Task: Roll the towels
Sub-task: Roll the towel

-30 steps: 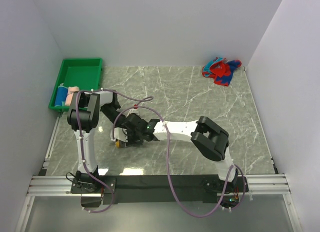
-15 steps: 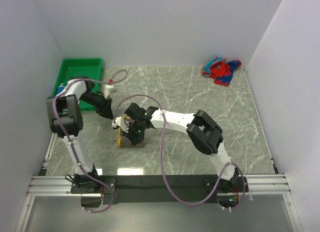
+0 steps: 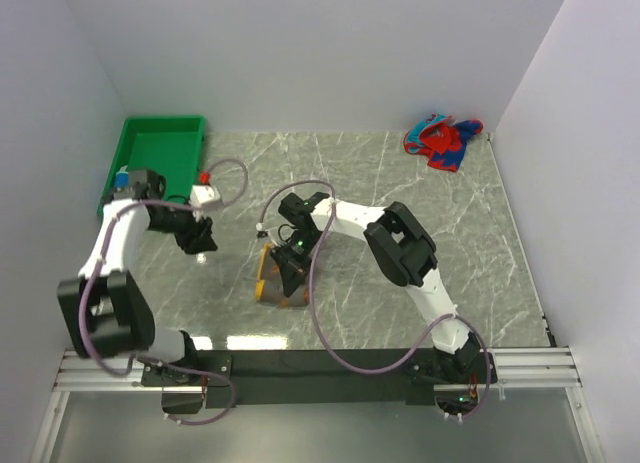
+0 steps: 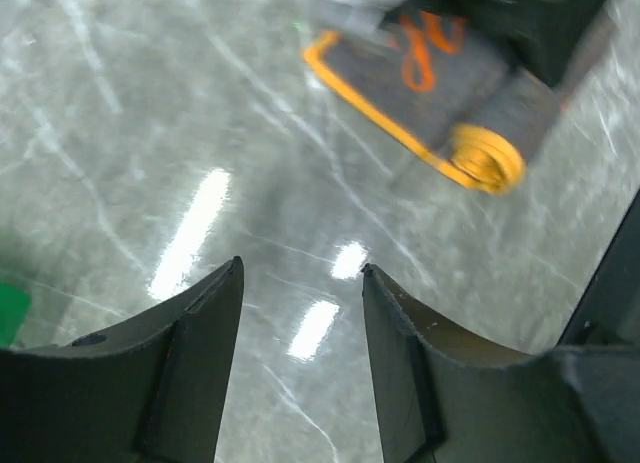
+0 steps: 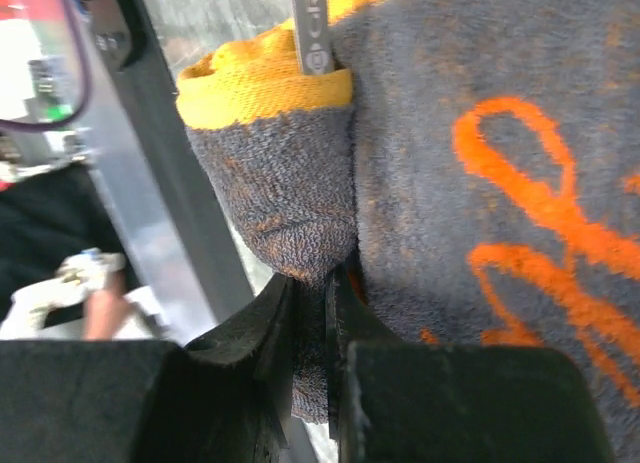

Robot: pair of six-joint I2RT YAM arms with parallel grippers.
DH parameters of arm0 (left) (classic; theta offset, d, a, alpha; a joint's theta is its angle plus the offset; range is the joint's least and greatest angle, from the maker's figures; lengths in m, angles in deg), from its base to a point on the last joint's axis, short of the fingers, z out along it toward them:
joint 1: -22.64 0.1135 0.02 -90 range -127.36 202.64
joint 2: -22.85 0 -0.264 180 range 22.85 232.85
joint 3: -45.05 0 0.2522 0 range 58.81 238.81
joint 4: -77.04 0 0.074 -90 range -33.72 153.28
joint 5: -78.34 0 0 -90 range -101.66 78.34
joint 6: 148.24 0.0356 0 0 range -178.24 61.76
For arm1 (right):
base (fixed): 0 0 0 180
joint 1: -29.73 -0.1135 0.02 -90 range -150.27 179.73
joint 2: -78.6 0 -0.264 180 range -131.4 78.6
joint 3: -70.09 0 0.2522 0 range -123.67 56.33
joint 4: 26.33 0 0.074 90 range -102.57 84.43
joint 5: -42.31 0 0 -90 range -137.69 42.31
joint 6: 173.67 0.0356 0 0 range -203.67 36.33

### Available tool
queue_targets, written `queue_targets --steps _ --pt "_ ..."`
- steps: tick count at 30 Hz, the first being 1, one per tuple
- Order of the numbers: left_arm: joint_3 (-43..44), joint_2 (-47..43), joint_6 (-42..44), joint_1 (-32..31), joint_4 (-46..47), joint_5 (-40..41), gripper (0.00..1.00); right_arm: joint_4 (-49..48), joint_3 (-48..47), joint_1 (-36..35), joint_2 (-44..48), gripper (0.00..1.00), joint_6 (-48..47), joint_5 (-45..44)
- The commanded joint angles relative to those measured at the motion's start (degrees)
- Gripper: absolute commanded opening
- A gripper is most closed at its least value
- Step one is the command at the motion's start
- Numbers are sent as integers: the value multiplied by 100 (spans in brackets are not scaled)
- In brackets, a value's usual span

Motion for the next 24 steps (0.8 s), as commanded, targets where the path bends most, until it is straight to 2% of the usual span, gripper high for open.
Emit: queue_targets --steps 1,3,7,12,19,24 --pt "-746 -796 587 -371 164 158 56 381 -291 55 -485 0 -216 -245" --pt "-1152 -1288 589 -714 409 360 56 776 -765 81 -897 0 -444 -105" --pt "-2258 -2132 63 -2126 1261 730 59 1050 -1241 169 -1565 0 -393 -8" --pt "-2797 -2591 -843 -3560 2412 1362 60 1049 -1531 169 -1883 0 -190 115" --pt "-3131 -2266 -1195 -4528 3036 1758 61 1049 -1637 187 -2076 0 -67 63" --pt "-3254 -1625 -1450 -4837 3538 2180 59 1041 -1646 213 -2050 0 -49 98"
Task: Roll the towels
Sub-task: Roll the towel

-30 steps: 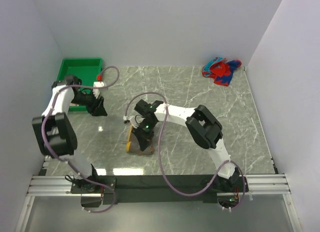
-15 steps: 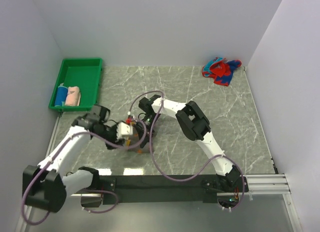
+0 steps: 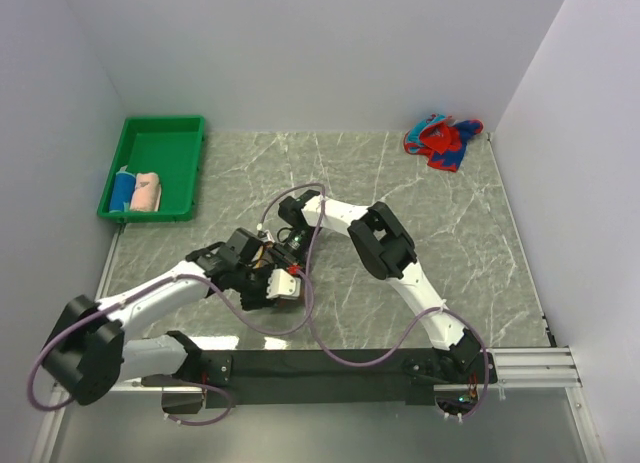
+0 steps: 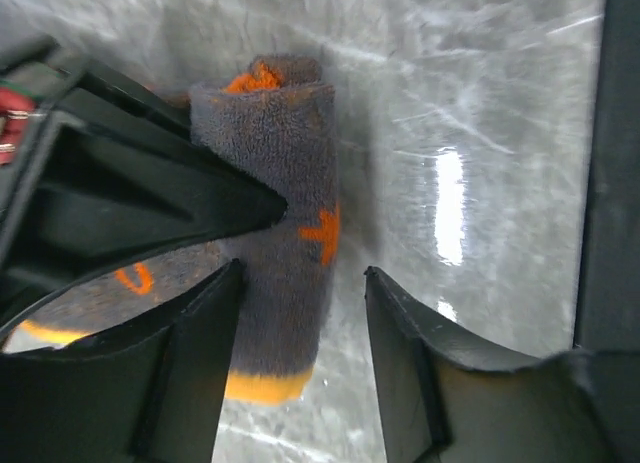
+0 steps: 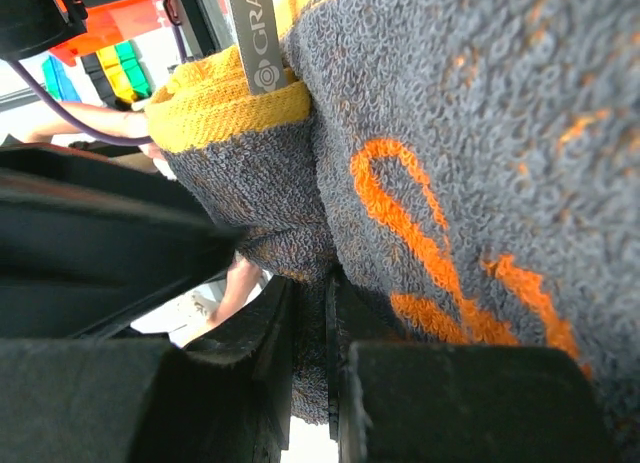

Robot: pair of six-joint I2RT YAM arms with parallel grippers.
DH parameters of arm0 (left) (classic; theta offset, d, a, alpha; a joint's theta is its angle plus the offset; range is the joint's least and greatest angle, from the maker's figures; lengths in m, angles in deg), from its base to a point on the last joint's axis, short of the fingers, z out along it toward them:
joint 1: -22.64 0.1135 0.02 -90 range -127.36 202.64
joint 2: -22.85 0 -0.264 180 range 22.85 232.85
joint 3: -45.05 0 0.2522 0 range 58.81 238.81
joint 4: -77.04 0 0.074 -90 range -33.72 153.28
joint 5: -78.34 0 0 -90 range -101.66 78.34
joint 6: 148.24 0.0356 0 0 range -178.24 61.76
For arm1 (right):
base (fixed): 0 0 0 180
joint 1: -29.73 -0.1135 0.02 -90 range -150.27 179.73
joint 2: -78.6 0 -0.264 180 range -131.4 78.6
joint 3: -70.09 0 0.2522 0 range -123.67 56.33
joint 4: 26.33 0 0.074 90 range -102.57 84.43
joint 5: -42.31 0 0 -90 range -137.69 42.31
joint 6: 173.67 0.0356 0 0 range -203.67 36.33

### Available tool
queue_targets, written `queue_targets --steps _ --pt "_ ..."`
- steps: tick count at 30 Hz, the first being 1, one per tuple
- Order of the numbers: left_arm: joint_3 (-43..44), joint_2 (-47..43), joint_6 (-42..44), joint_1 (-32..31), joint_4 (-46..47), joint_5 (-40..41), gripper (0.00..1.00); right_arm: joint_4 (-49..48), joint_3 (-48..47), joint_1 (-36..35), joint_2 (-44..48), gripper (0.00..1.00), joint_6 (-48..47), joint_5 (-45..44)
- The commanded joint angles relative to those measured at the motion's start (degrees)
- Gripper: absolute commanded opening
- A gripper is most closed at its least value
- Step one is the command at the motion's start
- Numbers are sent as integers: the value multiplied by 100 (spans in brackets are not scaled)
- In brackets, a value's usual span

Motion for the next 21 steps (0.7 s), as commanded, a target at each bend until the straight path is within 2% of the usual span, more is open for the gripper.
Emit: queue_targets --steps 1,4,5,7,8,10,11,15,21 --pt "-66 393 -373 -123 612 528 57 -472 22 -16 -435 2 -152 -1209" --pt "-13 727 -409 -123 499 730 45 -568 171 54 -286 11 -73 -1253" --pt "-4 850 -409 -123 298 766 34 -586 232 141 -233 17 -55 -1262" --pt "-48 939 -418 -114 130 827 24 -708 442 230 -22 22 24 -1306" --pt "-66 1009 -409 -97 -10 810 17 -744 513 308 57 28 59 -1315" --pt "-57 1036 -417 26 -344 705 8 -805 663 519 285 34 129 -1332" --pt "-31 1053 -400 87 -467 548 2 -814 707 590 364 39 147 -1341" --pt "249 1378 -339 386 -1125 257 1 -902 874 915 882 54 200 -1297" --pt "1127 2397 -137 842 -1733 -505 1 -1332 970 1363 1865 57 375 -1543"
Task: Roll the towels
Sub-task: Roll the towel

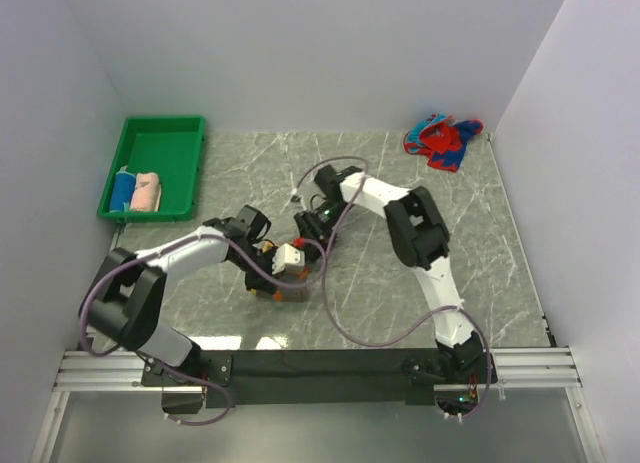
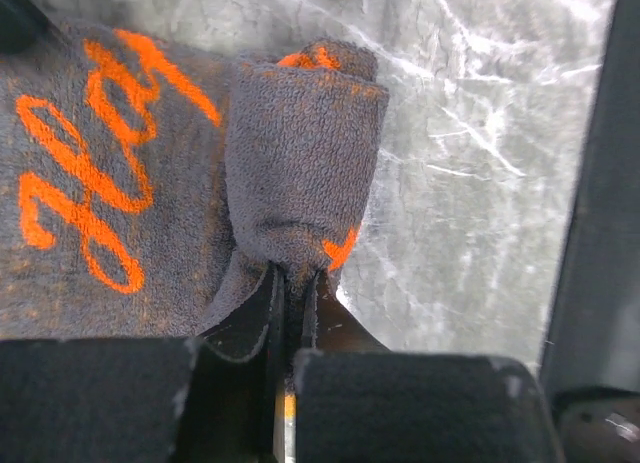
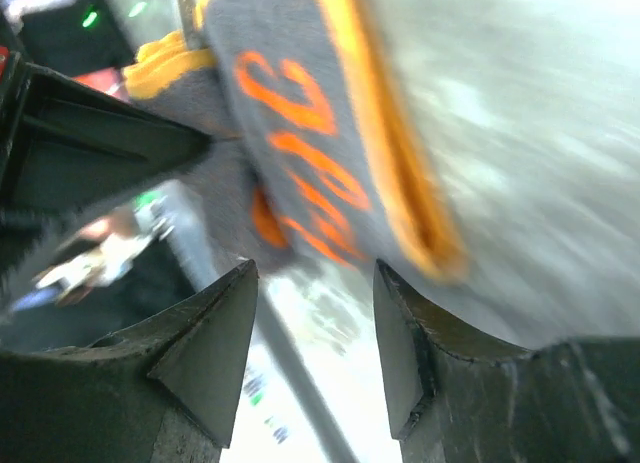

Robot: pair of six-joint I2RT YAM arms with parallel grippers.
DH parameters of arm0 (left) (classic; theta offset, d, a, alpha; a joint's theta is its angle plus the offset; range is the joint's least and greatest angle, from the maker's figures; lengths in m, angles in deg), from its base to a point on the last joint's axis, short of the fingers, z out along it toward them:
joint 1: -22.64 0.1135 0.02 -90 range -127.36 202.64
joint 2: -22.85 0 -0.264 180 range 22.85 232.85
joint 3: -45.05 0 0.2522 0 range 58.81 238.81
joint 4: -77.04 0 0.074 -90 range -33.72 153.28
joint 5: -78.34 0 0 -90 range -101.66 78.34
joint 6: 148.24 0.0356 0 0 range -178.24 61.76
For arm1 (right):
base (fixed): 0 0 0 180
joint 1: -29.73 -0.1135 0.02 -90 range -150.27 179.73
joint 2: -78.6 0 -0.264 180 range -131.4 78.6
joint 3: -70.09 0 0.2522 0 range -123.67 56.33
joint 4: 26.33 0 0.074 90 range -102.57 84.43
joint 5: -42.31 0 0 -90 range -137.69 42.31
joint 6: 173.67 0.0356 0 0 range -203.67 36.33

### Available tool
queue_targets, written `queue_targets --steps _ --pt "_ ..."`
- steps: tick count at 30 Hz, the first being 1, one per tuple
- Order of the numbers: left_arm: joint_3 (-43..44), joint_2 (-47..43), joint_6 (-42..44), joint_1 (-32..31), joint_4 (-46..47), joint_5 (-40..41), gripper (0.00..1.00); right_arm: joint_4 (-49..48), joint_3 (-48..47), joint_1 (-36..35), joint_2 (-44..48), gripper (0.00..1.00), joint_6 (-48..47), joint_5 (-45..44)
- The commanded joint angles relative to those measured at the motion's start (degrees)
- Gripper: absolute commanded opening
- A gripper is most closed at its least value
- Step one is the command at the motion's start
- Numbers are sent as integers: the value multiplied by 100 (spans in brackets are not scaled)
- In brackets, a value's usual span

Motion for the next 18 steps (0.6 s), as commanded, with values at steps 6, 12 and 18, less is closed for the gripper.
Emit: queue_targets --steps 6,12,18 --pt "1320 1933 547 858 -2223 -491 1 -2225 1848 1175 2796 57 445 -1293" --pt "2841 3445 785 1412 -3146 -737 1 -2903 3264 1203 4283 54 16 -1699" --pt "3932 4387 742 1554 -3367 -544 1 -3132 4046 169 4918 54 -353 -2445"
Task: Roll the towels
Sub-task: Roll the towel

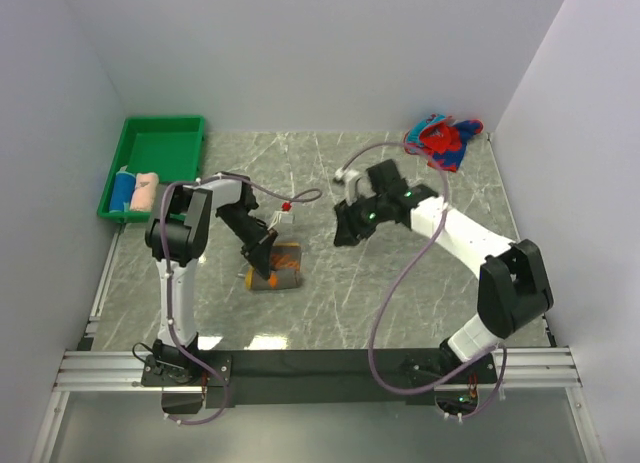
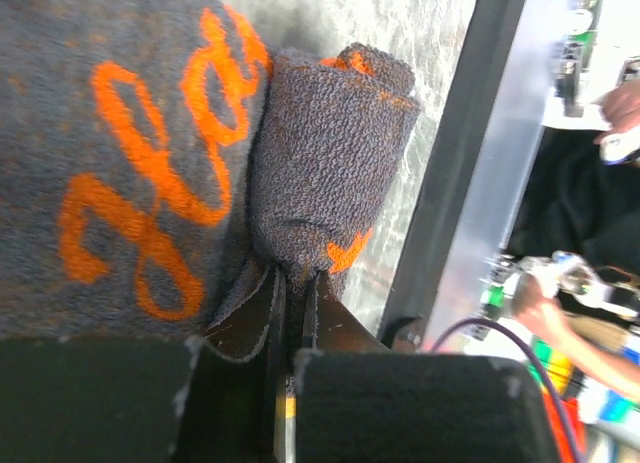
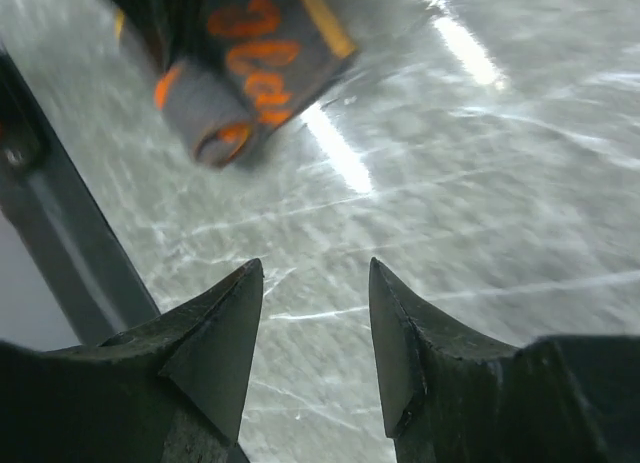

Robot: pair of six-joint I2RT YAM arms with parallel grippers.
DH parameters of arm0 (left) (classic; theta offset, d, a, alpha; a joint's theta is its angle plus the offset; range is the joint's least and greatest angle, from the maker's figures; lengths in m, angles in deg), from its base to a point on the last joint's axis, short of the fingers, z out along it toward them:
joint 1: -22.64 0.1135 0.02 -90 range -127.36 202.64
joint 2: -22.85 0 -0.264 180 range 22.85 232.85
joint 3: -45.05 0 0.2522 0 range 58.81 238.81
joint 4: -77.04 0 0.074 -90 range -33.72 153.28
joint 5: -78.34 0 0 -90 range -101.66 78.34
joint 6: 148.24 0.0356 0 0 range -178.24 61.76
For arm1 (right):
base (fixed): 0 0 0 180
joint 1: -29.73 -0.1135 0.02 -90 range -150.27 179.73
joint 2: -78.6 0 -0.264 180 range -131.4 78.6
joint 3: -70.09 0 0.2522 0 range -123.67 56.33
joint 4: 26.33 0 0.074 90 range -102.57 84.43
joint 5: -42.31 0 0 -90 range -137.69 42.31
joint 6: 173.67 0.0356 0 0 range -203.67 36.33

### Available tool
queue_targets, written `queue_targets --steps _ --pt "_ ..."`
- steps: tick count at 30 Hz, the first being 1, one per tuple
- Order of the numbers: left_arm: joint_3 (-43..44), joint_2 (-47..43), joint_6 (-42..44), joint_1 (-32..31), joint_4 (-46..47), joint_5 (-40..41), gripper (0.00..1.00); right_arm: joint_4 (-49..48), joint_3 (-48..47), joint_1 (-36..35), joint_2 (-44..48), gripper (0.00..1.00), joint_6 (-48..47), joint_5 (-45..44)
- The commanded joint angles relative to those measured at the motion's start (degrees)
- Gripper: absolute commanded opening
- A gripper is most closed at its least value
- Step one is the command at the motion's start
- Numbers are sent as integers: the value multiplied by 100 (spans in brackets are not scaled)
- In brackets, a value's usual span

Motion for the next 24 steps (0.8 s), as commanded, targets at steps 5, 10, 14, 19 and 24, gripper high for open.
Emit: queue_targets --steps 5,10,14,19,24 --pt "861 892 396 109 348 1045 1 -721 354 -1806 290 59 -784 -1833" --pt "940 1130 405 136 339 1098 1 -1072 -366 -2860 -544 60 -1505 -2662" --pt "1098 1235 414 154 269 1089 2 -1309 -770 -3318 -1133 60 -1953 -2961" --pt "1213 1314 405 206 225 1054 4 -1301 -1087 -3575 -1828 59 -2209 -2788" --pt "1398 1429 440 259 110 993 6 -1283 -1035 -3663 -2329 51 -2332 -2777"
